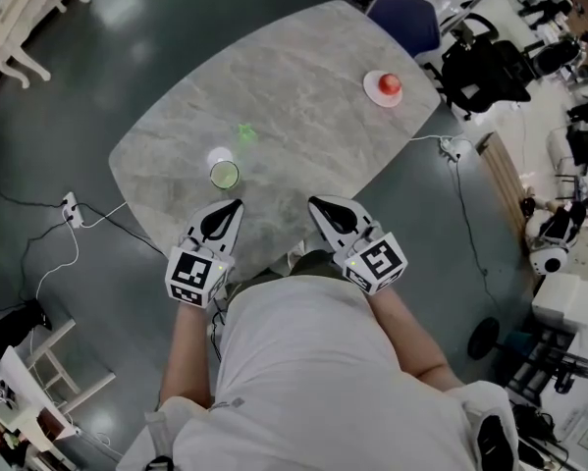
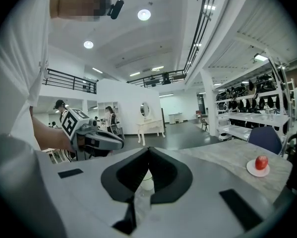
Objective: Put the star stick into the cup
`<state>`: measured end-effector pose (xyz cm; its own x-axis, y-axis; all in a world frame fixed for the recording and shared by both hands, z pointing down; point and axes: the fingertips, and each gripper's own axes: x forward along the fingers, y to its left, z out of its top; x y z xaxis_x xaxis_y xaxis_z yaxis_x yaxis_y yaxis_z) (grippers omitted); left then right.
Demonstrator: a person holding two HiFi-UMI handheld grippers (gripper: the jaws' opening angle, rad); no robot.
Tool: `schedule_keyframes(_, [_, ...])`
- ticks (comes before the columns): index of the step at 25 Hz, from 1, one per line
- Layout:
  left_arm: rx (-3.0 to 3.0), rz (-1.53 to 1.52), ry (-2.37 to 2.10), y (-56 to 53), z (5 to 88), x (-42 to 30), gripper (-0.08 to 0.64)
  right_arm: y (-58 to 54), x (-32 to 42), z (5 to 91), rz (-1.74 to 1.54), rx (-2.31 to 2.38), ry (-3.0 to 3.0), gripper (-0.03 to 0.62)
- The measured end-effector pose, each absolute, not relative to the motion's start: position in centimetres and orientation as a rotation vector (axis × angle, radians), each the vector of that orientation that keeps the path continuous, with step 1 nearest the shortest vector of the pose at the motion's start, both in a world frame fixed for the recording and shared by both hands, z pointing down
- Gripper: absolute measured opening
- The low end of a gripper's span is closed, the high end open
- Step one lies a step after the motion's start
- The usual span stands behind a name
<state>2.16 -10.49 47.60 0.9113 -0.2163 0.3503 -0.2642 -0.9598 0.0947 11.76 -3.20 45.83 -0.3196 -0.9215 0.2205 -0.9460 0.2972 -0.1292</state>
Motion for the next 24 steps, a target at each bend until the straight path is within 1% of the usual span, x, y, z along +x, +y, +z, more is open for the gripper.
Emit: schedule_keyframes(24, [2.9, 0.528, -0.428, -9.7, 48.2, 1.3, 0.002, -3.5, 11.9, 47.2, 0.511, 1.763, -2.478, 0.011])
